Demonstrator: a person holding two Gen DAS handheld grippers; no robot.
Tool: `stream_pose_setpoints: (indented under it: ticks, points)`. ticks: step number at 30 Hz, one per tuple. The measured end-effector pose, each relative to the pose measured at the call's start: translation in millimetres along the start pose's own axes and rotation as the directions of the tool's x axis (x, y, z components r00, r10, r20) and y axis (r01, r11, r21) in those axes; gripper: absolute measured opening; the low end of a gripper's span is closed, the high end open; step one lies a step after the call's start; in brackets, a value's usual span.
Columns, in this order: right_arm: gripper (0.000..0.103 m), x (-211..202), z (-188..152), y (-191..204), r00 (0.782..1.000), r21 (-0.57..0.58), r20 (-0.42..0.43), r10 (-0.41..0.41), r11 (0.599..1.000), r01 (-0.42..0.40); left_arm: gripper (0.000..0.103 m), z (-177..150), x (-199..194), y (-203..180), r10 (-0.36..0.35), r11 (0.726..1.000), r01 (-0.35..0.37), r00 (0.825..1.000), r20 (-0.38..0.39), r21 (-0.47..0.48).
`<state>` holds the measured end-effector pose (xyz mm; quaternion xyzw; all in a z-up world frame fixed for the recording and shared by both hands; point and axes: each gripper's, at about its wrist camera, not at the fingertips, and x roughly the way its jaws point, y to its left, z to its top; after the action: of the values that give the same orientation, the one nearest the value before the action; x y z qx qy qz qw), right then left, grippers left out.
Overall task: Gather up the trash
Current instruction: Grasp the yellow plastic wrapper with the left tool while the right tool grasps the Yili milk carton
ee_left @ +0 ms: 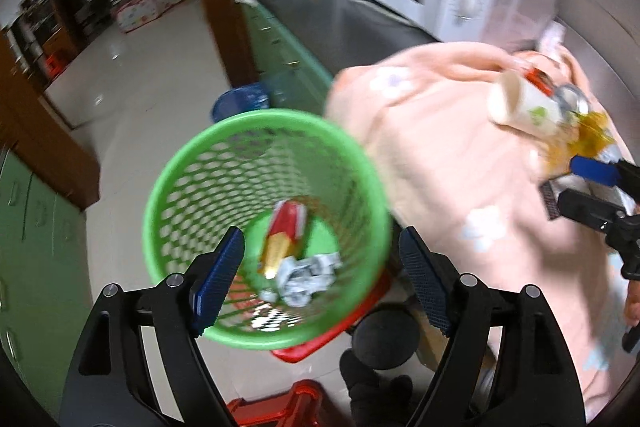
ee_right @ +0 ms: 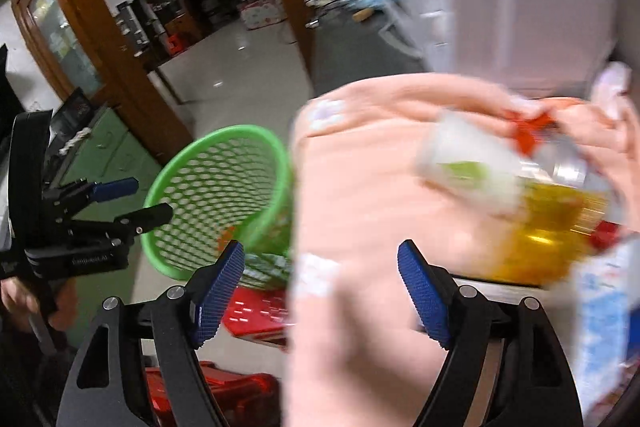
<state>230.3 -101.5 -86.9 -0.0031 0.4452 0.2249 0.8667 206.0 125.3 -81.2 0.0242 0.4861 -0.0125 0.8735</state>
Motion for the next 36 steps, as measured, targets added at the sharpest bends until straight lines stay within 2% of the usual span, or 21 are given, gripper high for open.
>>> stream_pose_setpoints:
  ticks: [9, 13, 20, 27, 36]
  points:
    - [0.076, -58.3, -29.9, -80.6, 0.978, 0.055, 0.017, -0.208, 0.977, 0.207, 0.079, 18.2, 3.0, -76.2, -0.092, 0.989, 0.091, 0.996, 0.006, 0.119]
    - [0.076, -62.4, -37.9, -109.4, 0.969, 0.09, -0.017, -0.247, 0.965, 0.248, 0.079, 32.3, 4.9, -103.5, -0.127, 0.979, 0.123, 0.992, 0.011, 0.164]
    - [0.075, -57.4, -49.1, -127.0, 0.968, 0.114, -0.064, -0.242, 0.962, 0.248, 0.079, 54.6, 4.2, -143.3, -0.219, 0.95, 0.209, 0.976, 0.016, 0.231]
    - [0.07, -47.5, -46.4, -136.7, 0.972, 0.139, -0.083, -0.221, 0.963, 0.231, 0.078, 62.5, 8.4, -194.0, -0.312, 0.889, 0.296, 0.95, -0.011, 0.349]
    - [0.068, -42.5, -47.6, -135.7, 0.978, 0.131, -0.087, -0.188, 0.971, 0.198, 0.078, 67.3, 17.2, -240.2, -0.35, 0.813, 0.319, 0.936, -0.027, 0.487]
